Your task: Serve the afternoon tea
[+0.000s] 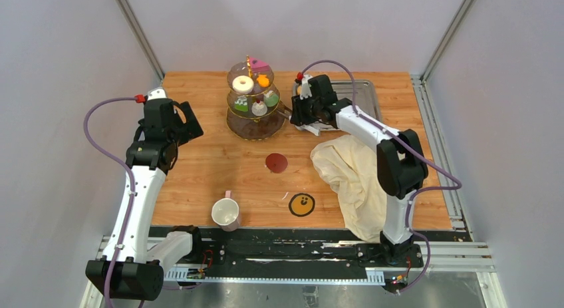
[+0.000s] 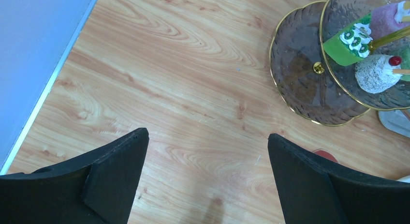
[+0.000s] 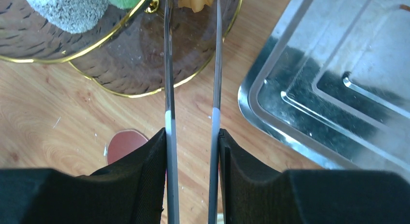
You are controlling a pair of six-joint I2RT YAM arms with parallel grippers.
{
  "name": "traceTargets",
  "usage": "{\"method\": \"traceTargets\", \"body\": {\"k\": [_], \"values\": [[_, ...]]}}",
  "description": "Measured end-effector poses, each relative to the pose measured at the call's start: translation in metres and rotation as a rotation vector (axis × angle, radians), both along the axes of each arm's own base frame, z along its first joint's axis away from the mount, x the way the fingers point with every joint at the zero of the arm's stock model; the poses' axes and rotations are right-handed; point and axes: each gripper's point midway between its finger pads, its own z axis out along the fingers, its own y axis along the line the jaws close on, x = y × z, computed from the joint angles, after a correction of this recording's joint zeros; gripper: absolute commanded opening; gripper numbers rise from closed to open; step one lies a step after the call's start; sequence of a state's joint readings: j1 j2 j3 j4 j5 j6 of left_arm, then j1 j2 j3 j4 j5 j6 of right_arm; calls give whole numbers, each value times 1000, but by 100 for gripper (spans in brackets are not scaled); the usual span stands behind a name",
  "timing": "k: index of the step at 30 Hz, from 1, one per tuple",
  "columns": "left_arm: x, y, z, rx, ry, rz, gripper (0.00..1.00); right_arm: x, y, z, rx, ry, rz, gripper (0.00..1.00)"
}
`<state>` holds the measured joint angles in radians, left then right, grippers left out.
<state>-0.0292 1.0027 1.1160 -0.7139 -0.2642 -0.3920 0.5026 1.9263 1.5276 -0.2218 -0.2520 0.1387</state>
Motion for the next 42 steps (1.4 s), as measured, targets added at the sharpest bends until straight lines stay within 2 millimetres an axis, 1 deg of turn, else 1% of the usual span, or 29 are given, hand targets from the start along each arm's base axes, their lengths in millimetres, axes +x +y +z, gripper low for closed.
{"method": "traceTargets", "body": {"k": [3, 7, 11, 13, 16, 20, 27, 30, 34, 38, 40, 42], "values": [[0, 1, 0, 4, 1, 5, 98, 8, 9, -7, 16, -9, 10, 21], [0, 2, 0, 9, 2, 8, 98, 18, 20, -23, 32, -5, 15, 22], [0, 3, 0, 16, 8, 11, 98, 26, 30, -37, 48, 3, 25, 31], [0, 4, -1, 18, 12, 12, 98, 30, 36, -39, 58, -3, 32, 35], [1, 4, -3, 21, 19, 11, 98, 34, 45, -37, 75, -12, 47, 40], [1, 4, -3, 25, 22, 10, 98, 33, 51, -35, 85, -14, 59, 45], [1, 4, -3, 25, 22, 10, 98, 32, 53, -33, 89, -19, 65, 45], [1, 4, -3, 25, 22, 10, 98, 30, 52, -32, 89, -21, 65, 42], [1, 4, -3, 24, 21, 10, 98, 23, 44, -26, 75, -30, 62, 32], [1, 4, -3, 23, 20, 9, 98, 9, 29, -8, 51, -65, 53, 19], [0, 4, -1, 22, 15, 8, 98, 0, 20, 6, 46, -91, 44, 14], [0, 3, 0, 21, 11, 6, 98, -5, 9, 15, 35, -108, 32, 10]]}}
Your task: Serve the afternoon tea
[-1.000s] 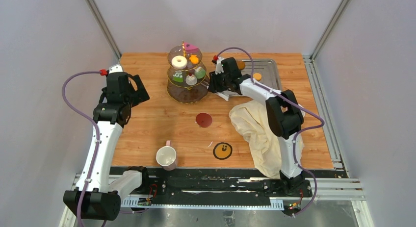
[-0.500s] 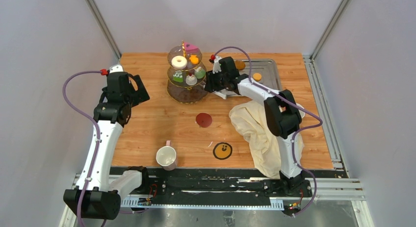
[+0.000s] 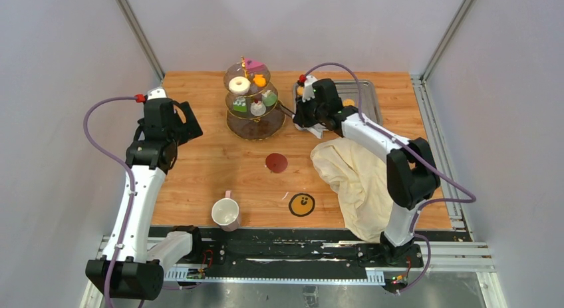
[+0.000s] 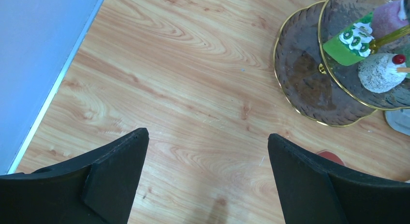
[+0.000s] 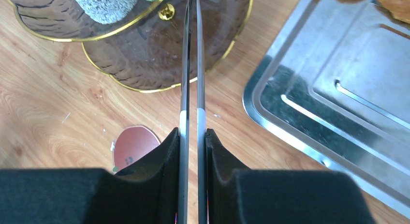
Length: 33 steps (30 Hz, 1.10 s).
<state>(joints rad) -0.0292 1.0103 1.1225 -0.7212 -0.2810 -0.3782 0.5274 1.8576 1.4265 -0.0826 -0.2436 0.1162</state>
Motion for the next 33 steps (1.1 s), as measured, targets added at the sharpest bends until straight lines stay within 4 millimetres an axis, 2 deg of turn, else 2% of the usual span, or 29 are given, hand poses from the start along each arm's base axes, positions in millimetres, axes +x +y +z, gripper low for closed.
{"method": "traceTargets", "body": {"k": [2, 5, 9, 13, 16, 19, 27, 30, 33], "values": [[-1, 0, 1, -1, -4, -1, 98, -4, -13, 6, -7, -11, -21, 9], [-1, -1, 2, -2, -7, -3, 98, 1, -37, 14, -15, -29, -79, 11], [-2, -1, 2, -3, -9, -3, 98, 20, -82, 20, -31, -42, -198, 17], [-1, -1, 2, -5, -9, -7, 98, 37, -128, 17, -56, -25, -322, 17], [-1, -2, 2, -5, -9, -8, 98, 54, -150, 14, -73, -7, -385, 17], [-1, -1, 2, -5, -9, -7, 98, 71, -153, 11, -76, -4, -404, 16], [0, -2, -1, -5, 2, -7, 98, 108, -143, -10, -87, 25, -408, 16], [2, -2, -4, -5, 12, -7, 98, 120, -139, -21, -89, 40, -406, 16], [4, -2, -6, -5, 15, -7, 98, 123, -138, -34, -97, 68, -403, 15]]}}
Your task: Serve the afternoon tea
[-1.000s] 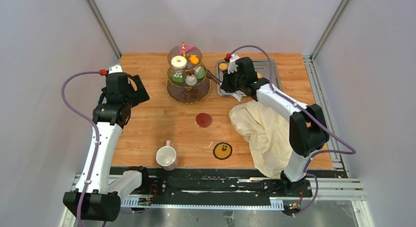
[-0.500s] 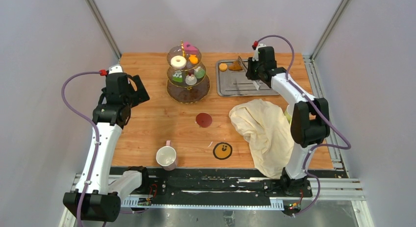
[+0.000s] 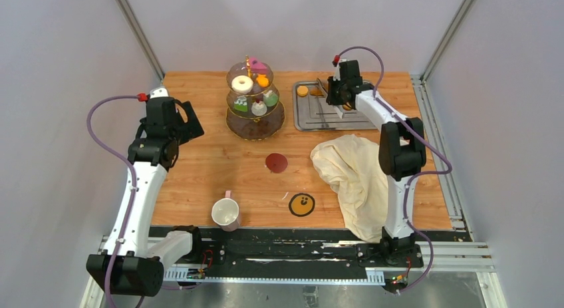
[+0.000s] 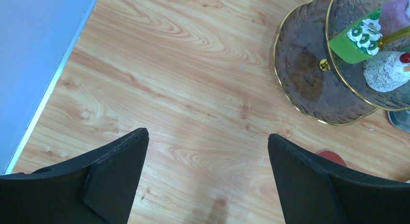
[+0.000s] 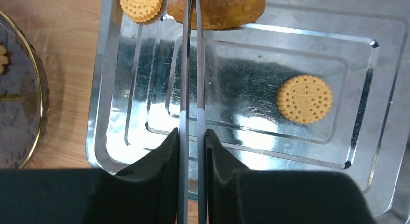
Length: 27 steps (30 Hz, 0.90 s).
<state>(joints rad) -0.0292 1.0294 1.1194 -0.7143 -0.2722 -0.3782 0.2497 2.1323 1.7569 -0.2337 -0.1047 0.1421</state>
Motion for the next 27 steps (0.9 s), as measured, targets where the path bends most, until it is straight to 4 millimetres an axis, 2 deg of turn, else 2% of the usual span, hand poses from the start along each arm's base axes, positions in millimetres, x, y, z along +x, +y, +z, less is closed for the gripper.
{"method": "traceTargets", "body": {"k": [5, 11, 12, 15, 18, 22, 27], "values": [[3, -1, -2, -4, 3, -5, 98, -9, -2, -8, -3, 24, -2, 15], [6, -4, -5, -11, 11, -15, 98, -51, -13, -15, -15, 83, -5, 14], [7, -4, -5, -11, 9, -16, 98, -63, -16, -14, -20, 99, -5, 14], [7, -4, -5, -12, 8, -16, 98, -81, -22, -6, -22, 108, -8, 14], [7, -4, -4, -14, 6, -19, 98, -93, -27, 10, -18, 94, -12, 14], [10, -6, -2, -24, -7, -21, 98, -87, -23, 35, 11, 40, -7, 14], [9, -7, -3, -31, -9, -19, 98, -55, -7, 50, 53, 1, 5, 10]]}}
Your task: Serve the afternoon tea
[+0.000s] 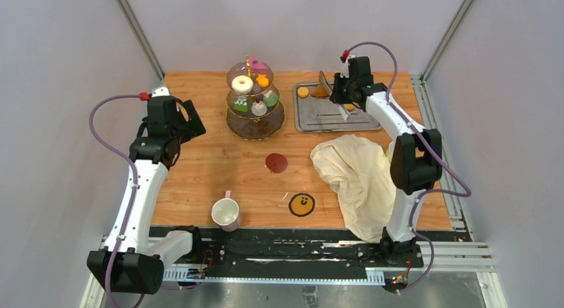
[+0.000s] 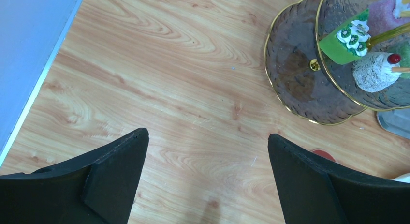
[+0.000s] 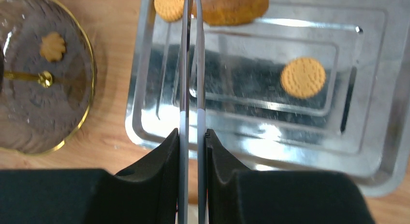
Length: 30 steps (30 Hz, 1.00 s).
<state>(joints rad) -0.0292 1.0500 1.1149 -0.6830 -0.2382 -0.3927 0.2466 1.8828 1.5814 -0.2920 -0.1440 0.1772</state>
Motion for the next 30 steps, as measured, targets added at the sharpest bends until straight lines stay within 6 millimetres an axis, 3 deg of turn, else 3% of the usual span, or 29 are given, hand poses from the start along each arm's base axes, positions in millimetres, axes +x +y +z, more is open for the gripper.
{"method": "traceTargets", "body": {"k": [5, 10, 15, 21, 30], "values": [[-1, 1, 1, 2, -5, 2, 98, 40, 19, -13, 30, 8, -9, 8], [-1, 2, 2, 5, -5, 7, 98, 51, 31, -48, 46, 85, -20, 8], [-1, 2, 2, 6, -5, 8, 98, 48, 33, -70, 53, 145, -32, 5], [-1, 2, 2, 6, -5, 8, 98, 47, 33, -68, 58, 155, -46, 3], [-1, 2, 2, 5, -5, 8, 98, 6, 13, -61, 10, 201, -82, 2]]}}
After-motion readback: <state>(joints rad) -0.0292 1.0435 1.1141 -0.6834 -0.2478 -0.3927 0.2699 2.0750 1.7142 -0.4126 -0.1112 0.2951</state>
